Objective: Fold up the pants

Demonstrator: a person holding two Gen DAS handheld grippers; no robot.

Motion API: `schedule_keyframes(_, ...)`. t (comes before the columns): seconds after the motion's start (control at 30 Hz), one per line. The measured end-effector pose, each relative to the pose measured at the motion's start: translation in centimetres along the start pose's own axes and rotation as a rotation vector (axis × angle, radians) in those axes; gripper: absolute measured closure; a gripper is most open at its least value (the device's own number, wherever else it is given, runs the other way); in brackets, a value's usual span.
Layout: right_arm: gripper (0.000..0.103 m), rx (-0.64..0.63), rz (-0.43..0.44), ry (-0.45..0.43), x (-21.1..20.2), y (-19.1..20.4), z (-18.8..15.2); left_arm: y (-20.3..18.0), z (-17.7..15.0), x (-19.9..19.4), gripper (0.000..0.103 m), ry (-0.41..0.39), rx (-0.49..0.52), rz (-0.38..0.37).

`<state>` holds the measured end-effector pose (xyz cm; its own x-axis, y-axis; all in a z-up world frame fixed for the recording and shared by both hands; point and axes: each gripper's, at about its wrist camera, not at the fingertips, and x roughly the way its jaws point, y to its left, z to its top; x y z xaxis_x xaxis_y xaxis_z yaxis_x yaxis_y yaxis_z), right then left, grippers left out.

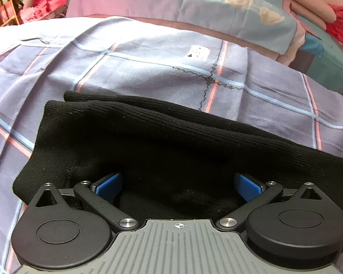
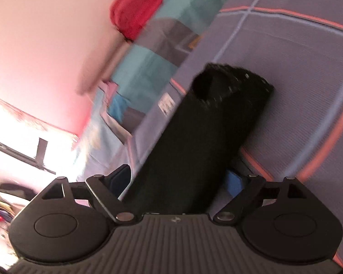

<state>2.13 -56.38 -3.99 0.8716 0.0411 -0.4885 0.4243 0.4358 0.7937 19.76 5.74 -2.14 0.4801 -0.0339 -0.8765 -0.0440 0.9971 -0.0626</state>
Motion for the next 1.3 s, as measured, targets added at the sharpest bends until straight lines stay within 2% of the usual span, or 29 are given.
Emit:
schedule_keyframes(0.03,0.022,0.02,0.014,-0.046,0.0,-0.5,0.1,0.0,-0.1,-0.1,0.0,-0.004,-0.002,0.0)
schedule_keyframes(0.07,0.031,0.037,0.032,-0.063,-0.3,-0.8,0.3,0.0,-0.2,-0.1,0.0,-0.008,-0.003,0.002)
schedule_keyframes(0.1,0.04,0.048,0.014,-0.082,-0.5,-0.8,-0.4,0.0,-0.3,-0.2,0.0,-0.012,-0.003,0.003)
schedule_keyframes(0.17,0.043,0.046,0.053,-0.045,0.4,-0.7,-1.3,0.0,-0.4,-0.2,0.0,-0.018,-0.001,0.002)
schedule_keyframes(0.23,0.045,-0.014,0.099,0.014,1.3,-0.1,-2.6,0.0,-0.4,-0.2,0.0,-0.021,0.001,0.001)
schedule_keyframes(0.3,0.056,-0.11,0.045,0.004,2.0,1.1,-3.0,0.0,-0.4,-0.2,0.0,-0.023,0.003,0.005)
schedule_keyframes(0.33,0.059,-0.112,0.038,0.01,2.5,1.4,-2.9,-0.1,-0.4,-0.2,0.0,-0.024,0.001,0.01)
schedule_keyframes(0.37,0.078,-0.102,0.014,0.02,2.9,1.5,-2.6,-0.2,-0.5,-0.2,0.0,-0.025,0.001,0.016)
schedule_keyframes(0.4,0.086,-0.093,-0.023,0.035,3.1,1.6,-2.3,-0.3,-0.5,-0.2,0.0,-0.028,0.003,0.021)
schedule_keyframes(0.47,0.087,-0.111,-0.04,0.016,2.3,2.2,-1.5,-0.4,-0.5,-0.2,0.0,-0.033,0.007,0.027)
schedule_keyframes(0.5,0.087,-0.152,-0.033,-0.049,0.6,2.6,-0.9,-0.4,-0.5,-0.2,0.0,-0.031,0.008,0.026)
schedule_keyframes(0.53,0.087,-0.14,-0.019,-0.096,-0.8,2.4,-0.4,-0.4,-0.5,-0.2,0.0,-0.028,0.01,0.021)
schedule_keyframes(0.57,0.087,-0.107,-0.039,-0.092,-0.8,1.7,0.0,-0.5,-0.5,-0.2,0.0,-0.025,0.017,0.018)
schedule_keyframes(0.63,0.087,-0.099,-0.123,-0.028,0.4,0.8,-0.3,-0.8,-0.5,-0.2,0.0,-0.023,0.03,0.029)
schedule_keyframes(0.73,0.083,-0.155,-0.138,-0.074,0.9,1.7,-1.3,-0.8,-0.2,-0.1,0.0,-0.01,0.025,0.034)
schedule_keyframes(0.77,0.076,-0.152,-0.136,-0.082,0.7,2.0,-1.7,-0.9,-0.1,-0.1,0.0,-0.001,0.029,0.039)
schedule_keyframes(0.83,0.05,-0.177,-0.12,-0.077,0.4,2.7,-2.7,-1.1,0.2,-0.1,0.0,0.012,0.036,0.048)
schedule_keyframes(0.87,0.03,-0.206,-0.109,-0.074,0.2,3.4,-3.4,-1.2,0.3,-0.2,0.0,0.019,0.037,0.053)
schedule_keyframes(0.9,0.025,-0.236,-0.117,-0.073,0.6,4.0,-4.0,-1.3,0.3,-0.3,0.0,0.026,0.038,0.06)
schedule_keyframes(0.97,0.028,-0.285,-0.146,-0.072,0.8,5.0,-5.0,-1.5,0.5,-0.6,0.0,0.035,0.046,0.074)
schedule_keyframes(1.03,0.042,-0.355,-0.21,-0.085,2.6,6.0,-5.5,-1.8,0.5,-1.0,0.0,0.032,0.066,0.093)
schedule_keyframes(1.07,0.056,-0.384,-0.246,-0.095,2.7,6.3,-5.7,-1.9,0.4,-1.4,0.0,0.025,0.079,0.101)
schedule_keyframes(1.1,0.074,-0.404,-0.275,-0.098,2.9,6.5,-5.7,-2.0,0.4,-1.7,0.0,0.019,0.09,0.107)
schedule_keyframes(1.13,0.079,-0.419,-0.291,-0.092,3.3,6.5,-5.6,-2.1,0.3,-1.9,0.0,0.016,0.101,0.114)
schedule_keyframes(1.2,0.081,-0.447,-0.3,-0.082,3.4,6.8,-5.7,-2.1,0.3,-2.3,0.0,0.016,0.117,0.124)
schedule_keyframes(1.3,0.082,-0.544,-0.337,-0.122,3.3,8.2,-6.7,-1.7,0.4,-2.9,0.0,0.017,0.122,0.119)
